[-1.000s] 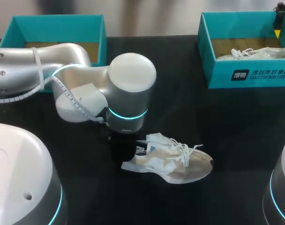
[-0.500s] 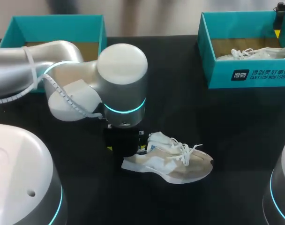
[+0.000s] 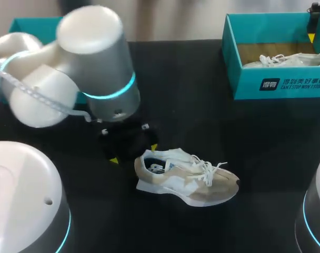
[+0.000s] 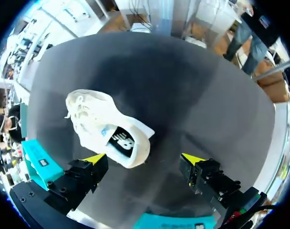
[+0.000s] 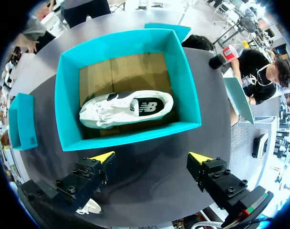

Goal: Take the shoe out of the shoebox, open the shoe tongue, remove and reinsert the insole, then place the shoe into the shoebox

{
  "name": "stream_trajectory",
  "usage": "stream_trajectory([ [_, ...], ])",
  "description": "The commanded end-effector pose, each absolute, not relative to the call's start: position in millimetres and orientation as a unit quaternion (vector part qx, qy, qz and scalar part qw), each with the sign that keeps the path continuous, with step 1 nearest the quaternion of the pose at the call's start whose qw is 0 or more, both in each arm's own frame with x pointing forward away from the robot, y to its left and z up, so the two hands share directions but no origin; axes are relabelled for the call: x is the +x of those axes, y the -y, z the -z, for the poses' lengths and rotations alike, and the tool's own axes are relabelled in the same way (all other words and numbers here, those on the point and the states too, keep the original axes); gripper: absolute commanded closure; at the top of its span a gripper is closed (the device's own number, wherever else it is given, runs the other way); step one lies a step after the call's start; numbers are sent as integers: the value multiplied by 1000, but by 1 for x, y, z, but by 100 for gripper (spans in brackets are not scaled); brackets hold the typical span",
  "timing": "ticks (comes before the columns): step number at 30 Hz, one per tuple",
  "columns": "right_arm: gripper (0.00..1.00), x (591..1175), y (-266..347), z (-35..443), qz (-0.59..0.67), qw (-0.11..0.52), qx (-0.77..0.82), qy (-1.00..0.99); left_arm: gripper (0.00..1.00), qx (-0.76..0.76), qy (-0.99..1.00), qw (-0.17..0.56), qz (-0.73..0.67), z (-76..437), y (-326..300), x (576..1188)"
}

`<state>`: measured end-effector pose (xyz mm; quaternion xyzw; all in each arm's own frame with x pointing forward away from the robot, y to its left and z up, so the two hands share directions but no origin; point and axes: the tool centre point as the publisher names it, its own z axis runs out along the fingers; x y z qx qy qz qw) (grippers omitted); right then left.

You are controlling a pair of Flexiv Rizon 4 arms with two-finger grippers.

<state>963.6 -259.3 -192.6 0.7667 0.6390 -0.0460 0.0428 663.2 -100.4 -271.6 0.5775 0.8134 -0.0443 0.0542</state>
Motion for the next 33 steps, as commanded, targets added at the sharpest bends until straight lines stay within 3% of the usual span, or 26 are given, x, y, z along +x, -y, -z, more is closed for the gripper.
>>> stream_trajectory([
  [1, 0, 963, 259, 192, 46, 43, 767, -639, 0, 528, -812, 143, 205, 239, 37, 641],
  [17, 0, 963, 259, 192, 46, 43, 767, -639, 0, 528, -812, 143, 205, 239, 37, 641],
  [22, 0, 963, 259, 192, 46, 43, 767, -639, 0, 359, -870, 99, 323, 265, 21, 663],
  [33, 0, 963, 259, 192, 46, 43, 767, -639, 0, 122, -876, 93, 457, 300, 10, 678],
])
